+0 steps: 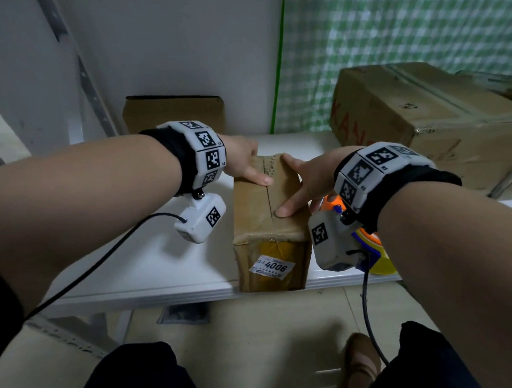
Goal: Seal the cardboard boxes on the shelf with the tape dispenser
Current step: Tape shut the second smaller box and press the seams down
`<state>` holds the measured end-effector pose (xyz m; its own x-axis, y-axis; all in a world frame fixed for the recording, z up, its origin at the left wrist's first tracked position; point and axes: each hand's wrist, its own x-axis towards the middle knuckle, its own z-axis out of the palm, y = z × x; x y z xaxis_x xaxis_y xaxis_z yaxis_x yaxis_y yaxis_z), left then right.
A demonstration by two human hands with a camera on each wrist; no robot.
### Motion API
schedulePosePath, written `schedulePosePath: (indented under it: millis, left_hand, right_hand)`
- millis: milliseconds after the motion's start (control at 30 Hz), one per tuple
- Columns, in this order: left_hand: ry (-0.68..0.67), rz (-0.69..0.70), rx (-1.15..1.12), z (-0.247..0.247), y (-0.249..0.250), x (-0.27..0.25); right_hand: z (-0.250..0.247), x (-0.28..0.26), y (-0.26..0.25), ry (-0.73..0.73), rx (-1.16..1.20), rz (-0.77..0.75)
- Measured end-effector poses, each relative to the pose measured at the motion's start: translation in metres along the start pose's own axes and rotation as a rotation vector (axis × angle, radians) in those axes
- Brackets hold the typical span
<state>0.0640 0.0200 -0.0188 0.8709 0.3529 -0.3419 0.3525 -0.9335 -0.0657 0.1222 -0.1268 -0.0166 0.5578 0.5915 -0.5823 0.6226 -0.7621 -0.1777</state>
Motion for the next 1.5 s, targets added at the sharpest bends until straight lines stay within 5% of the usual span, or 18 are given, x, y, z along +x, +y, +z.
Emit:
schedulePosePath:
  millis: [533,833,967,1200,1300,1433,1500]
  left_hand:
    - [0.168,0.027,0.079,0.000,0.008,0.004]
    - [-0.083,0.218,-0.028,0.037,0.027,-0.054]
    - [-0.122,0.249,-0.041,0.044,0.034,-0.074]
    - [-0.013,0.267,-0.020,0.054,0.038,-0.076]
    - [0.022,0.272,-0.062,0.056,0.037,-0.078]
    - [0.109,0.273,-0.112,0.058,0.033,-0.078]
    - [0.176,0.272,-0.121,0.059,0.030,-0.076]
  right_hand:
    - [0.010,-0.015,0.008,-0.016,0.271,-0.074]
    - [0.041,-0.008,0.039,0.202,0.491,-0.016]
    - [0.060,-0.002,0.059,0.375,0.245,0.084]
    - [0.078,-0.023,0.068,0.306,-0.095,0.287]
    - [0.086,-0.001,0.069,0.354,0.082,0.199]
    - [0.092,0.117,0.131,0.328,0.243,0.065]
    - [0.091,0.055,0.109,0.355,0.222,0.094]
